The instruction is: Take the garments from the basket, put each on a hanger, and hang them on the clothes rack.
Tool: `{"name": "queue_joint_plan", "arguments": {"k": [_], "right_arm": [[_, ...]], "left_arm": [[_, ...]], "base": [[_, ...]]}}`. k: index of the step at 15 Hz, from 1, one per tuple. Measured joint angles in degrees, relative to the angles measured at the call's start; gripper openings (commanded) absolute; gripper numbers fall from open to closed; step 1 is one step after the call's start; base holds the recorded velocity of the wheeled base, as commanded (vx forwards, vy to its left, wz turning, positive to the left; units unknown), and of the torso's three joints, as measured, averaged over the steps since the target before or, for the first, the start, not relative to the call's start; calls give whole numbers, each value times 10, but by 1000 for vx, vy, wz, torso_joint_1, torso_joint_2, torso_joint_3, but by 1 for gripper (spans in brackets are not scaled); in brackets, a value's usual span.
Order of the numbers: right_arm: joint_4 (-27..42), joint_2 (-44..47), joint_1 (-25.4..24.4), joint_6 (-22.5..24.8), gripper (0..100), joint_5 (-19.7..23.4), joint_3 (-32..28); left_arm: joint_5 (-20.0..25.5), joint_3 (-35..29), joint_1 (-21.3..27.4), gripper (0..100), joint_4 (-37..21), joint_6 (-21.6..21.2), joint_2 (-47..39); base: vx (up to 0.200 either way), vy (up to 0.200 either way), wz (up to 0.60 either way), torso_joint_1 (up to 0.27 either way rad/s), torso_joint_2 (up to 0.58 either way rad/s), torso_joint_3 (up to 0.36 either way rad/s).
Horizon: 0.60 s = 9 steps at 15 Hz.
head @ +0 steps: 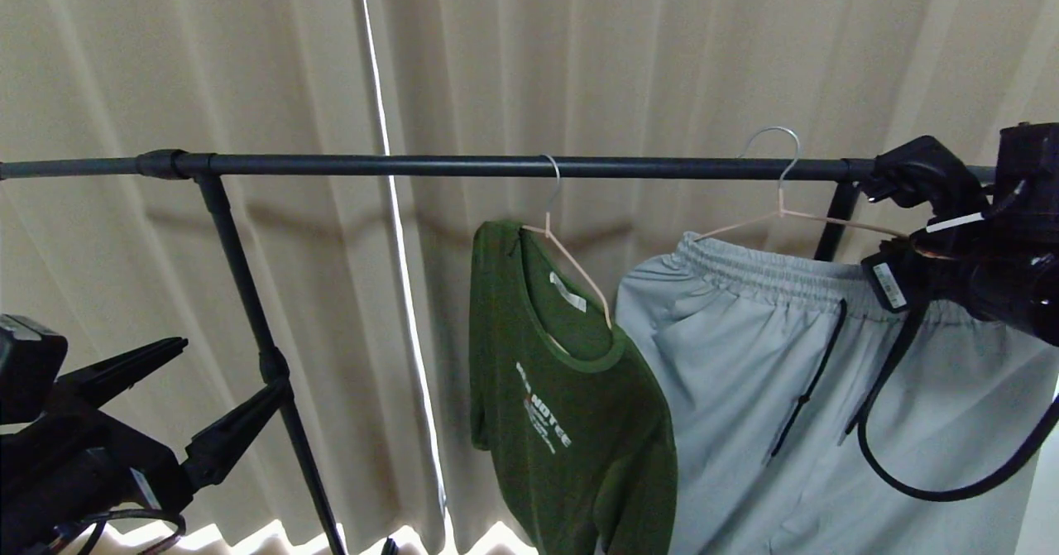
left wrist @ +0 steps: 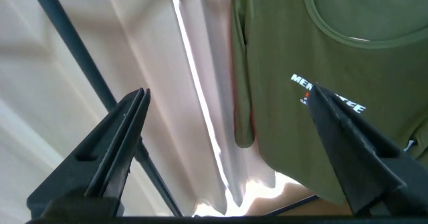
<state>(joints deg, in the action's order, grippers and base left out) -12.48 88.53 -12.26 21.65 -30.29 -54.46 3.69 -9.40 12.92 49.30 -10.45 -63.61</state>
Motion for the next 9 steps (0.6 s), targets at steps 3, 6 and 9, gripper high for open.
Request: {"name": "queue_joint_plan", "arguments": {"k": [3, 6, 9], "right_arm": [[-1, 33, -11, 0, 0, -6, -15], [-20, 50, -25, 0, 0, -9, -17], [-25, 57, -39, 0, 0, -10, -14]], "left_arm": [[0, 1, 0, 100, 0, 0, 3], [1, 1, 0, 100, 0, 0, 4], [1, 1, 0, 100, 0, 0, 4]], "base": [[0, 0, 0, 0, 0, 0], [0, 0, 0, 0, 0, 0], [0, 0, 0, 0, 0, 0]]}}
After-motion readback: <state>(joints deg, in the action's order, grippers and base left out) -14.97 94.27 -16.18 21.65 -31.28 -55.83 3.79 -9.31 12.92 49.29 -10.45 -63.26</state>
